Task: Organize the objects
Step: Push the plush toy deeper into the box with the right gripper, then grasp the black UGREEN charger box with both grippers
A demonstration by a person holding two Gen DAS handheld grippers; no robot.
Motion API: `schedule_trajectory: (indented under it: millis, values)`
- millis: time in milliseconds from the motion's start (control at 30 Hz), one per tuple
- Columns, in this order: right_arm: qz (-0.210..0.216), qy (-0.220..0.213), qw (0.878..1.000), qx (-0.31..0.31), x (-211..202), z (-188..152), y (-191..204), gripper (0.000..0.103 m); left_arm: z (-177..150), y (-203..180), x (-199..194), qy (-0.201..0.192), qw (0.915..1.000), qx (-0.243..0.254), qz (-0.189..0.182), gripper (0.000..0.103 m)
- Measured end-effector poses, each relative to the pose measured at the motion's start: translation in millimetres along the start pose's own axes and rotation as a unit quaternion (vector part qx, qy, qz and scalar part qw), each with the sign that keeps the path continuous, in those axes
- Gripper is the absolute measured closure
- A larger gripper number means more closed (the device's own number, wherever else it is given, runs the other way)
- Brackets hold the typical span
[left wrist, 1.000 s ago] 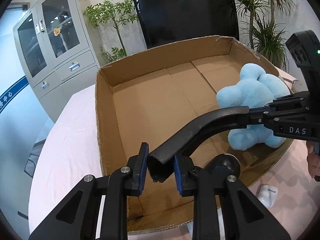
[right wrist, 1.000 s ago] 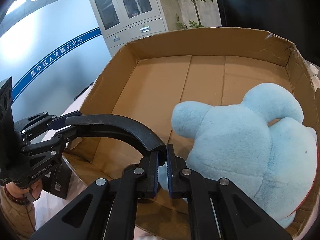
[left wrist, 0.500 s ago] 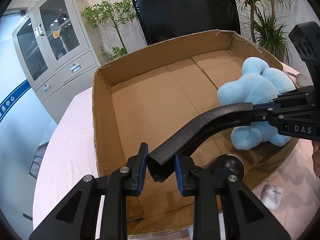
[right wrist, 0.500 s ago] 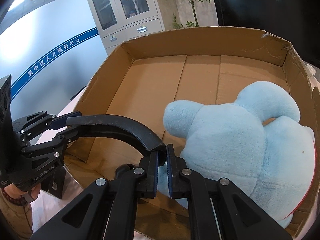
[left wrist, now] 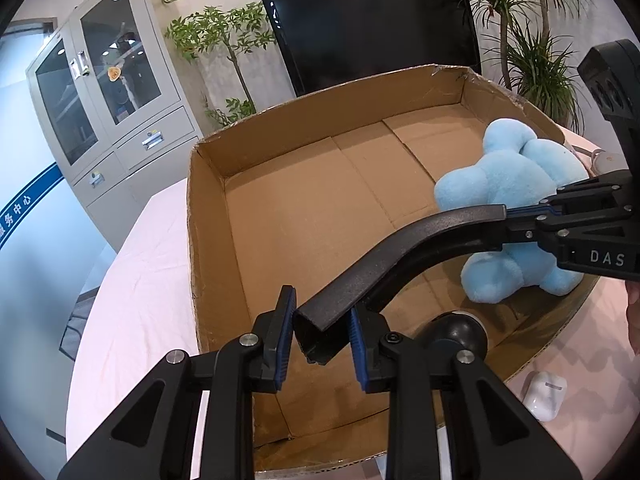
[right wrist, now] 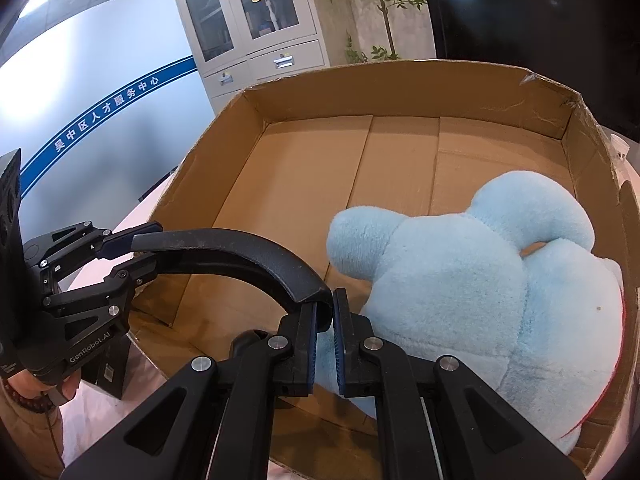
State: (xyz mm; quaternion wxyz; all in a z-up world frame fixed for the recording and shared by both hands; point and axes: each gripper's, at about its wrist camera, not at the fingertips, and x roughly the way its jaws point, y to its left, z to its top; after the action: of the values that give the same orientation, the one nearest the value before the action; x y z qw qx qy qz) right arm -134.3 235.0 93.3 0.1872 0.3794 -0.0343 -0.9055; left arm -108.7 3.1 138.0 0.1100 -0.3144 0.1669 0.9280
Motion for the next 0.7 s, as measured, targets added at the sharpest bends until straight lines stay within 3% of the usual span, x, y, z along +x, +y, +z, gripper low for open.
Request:
schedule_trajectory:
  millis: [467, 533, 567, 600, 667, 700]
  values:
    - [-0.008, -0.009, 1.0, -0.006, -6.7, 0.8, 4.5, 0.098, 0.1, -3.3, 0.6, -0.002, 0.9999, 0.007, 0.007, 0.079]
    - [-0.008, -0.012, 1.0, -0.005, -9.1, 0.8, 4.5, 0.098, 0.3, -4.1, 0.5, -0.002, 1.0, 0.006, 0.004, 0.071]
    - [-0.005, -0.013, 1.0, -0.004, -9.9, 1.1, 4.5, 0.097, 0.5, -5.0, -0.7, -0.005, 1.0, 0.004, -0.001, 0.054]
    - [-0.005, -0.011, 1.0, -0.002, -10.0, 1.2, 4.3, 0.095, 0.9, -5.8, -3.8, -0.014, 0.9999, 0.004, -0.001, 0.023]
    - [-0.02, -0.008, 1.0, 0.003, -11.2, 0.9, 3.9, 0.067, 0.9, -9.0, -19.4, -0.054, 0.9984, 0.007, 0.012, 0.001]
    - [-0.02, -0.019, 1.0, 0.004, -16.1, -0.7, 4.4, 0.063, 0.3, -11.1, -28.5, -0.076, 0.9969, 0.012, 0.016, 0.001]
